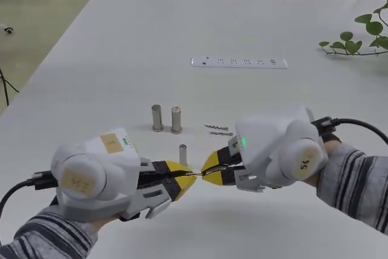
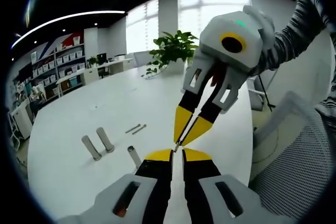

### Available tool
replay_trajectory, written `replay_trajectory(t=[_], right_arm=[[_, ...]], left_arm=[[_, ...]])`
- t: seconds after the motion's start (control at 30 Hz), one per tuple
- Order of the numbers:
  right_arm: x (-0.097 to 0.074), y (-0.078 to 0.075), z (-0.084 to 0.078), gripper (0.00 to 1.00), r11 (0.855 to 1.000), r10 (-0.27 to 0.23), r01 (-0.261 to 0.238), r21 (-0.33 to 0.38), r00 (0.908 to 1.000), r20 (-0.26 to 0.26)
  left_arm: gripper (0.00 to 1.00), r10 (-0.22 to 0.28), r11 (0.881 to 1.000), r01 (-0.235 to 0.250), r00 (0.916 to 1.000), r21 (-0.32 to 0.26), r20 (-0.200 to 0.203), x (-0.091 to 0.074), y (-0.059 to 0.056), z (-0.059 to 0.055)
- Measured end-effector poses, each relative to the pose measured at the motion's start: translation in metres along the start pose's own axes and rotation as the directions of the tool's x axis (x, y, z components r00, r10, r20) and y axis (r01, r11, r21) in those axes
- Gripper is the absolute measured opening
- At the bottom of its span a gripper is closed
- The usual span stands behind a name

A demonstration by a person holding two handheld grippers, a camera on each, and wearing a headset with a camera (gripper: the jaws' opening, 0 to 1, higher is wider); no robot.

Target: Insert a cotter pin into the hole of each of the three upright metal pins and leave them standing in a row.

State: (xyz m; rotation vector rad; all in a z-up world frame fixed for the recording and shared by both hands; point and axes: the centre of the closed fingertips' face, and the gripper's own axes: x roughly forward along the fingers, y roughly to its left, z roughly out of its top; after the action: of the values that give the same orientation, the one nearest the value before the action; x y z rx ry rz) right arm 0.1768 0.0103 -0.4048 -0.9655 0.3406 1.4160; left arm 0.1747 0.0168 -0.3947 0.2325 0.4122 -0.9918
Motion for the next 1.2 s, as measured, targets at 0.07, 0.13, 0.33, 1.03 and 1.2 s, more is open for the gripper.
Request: replay_trajectory(t=[0.07,0.13,0.33,1.03,1.2], right_arm=[[0.000,-0.003,-0.003,0.00,1.000,-0.009,0.009,0.009,0.9999,-0.010],[0.001,-0.007,-0.007,0.00,0.999,-0.021,0.022,0.027,0.9994,-0.027],[0.003,-0.017,-0.020,0.00,0.995,-0.058,0.063,0.075,0.9955,-0.076],[0.019,-0.048,-0.053,0.00,0.943,-0.151,0.199,0.268,0.9701,-0.190],[0.024,-0.050,-0.058,0.00,0.933,-0.151,0.208,0.294,0.9667,-0.207]], left_arm=[[0.09,0.016,1.000,-0.016,0.9999,-0.004,0.001,0.001,0.002,-0.001],[0.12,0.034,0.999,-0.034,0.9994,-0.007,-0.001,0.003,0.005,-0.003],[0.21,0.106,0.994,-0.106,0.9943,-0.020,-0.002,0.004,0.017,-0.007],[0.27,0.308,0.939,-0.308,0.9511,-0.155,-0.023,0.026,0.063,-0.033],[0.26,0.329,0.929,-0.331,0.9436,-0.168,-0.040,0.035,0.070,-0.039]])
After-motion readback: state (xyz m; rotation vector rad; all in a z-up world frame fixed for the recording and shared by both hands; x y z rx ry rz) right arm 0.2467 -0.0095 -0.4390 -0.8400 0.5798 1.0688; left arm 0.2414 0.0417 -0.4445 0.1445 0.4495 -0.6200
